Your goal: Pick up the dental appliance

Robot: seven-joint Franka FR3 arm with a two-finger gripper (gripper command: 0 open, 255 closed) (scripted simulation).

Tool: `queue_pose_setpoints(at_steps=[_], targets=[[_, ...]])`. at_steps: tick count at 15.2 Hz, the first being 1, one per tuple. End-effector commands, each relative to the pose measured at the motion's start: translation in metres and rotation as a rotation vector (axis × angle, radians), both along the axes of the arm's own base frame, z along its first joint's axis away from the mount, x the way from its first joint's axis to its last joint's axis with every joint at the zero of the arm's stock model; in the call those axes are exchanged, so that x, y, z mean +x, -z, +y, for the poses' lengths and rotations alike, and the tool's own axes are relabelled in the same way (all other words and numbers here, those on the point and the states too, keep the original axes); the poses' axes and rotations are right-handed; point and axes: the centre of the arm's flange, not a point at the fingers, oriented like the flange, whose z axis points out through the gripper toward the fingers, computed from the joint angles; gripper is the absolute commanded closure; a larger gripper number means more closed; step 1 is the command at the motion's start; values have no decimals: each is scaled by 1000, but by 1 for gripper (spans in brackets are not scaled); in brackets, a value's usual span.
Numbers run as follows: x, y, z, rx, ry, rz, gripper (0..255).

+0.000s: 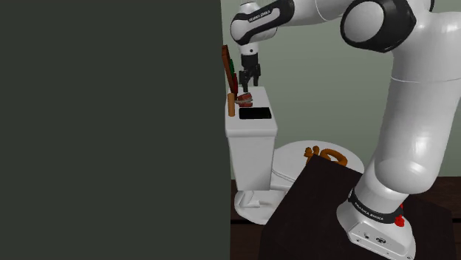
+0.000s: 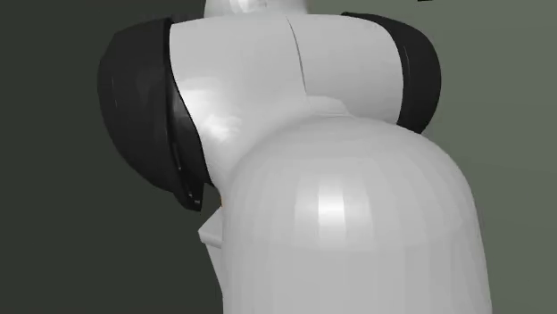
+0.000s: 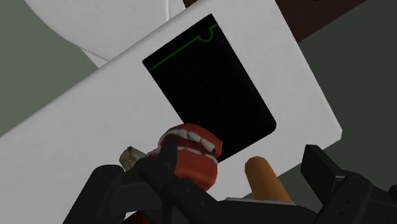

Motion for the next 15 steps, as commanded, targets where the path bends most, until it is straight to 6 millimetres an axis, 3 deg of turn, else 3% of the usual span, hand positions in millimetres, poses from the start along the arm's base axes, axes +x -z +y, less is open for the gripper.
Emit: queue_pose_setpoints(at_steps=[1, 8, 15], targets=[[22, 12, -12, 0, -8, 17, 0], [95, 59, -47, 0, -32, 73, 0], [95, 96, -47, 0, -32, 73, 0]])
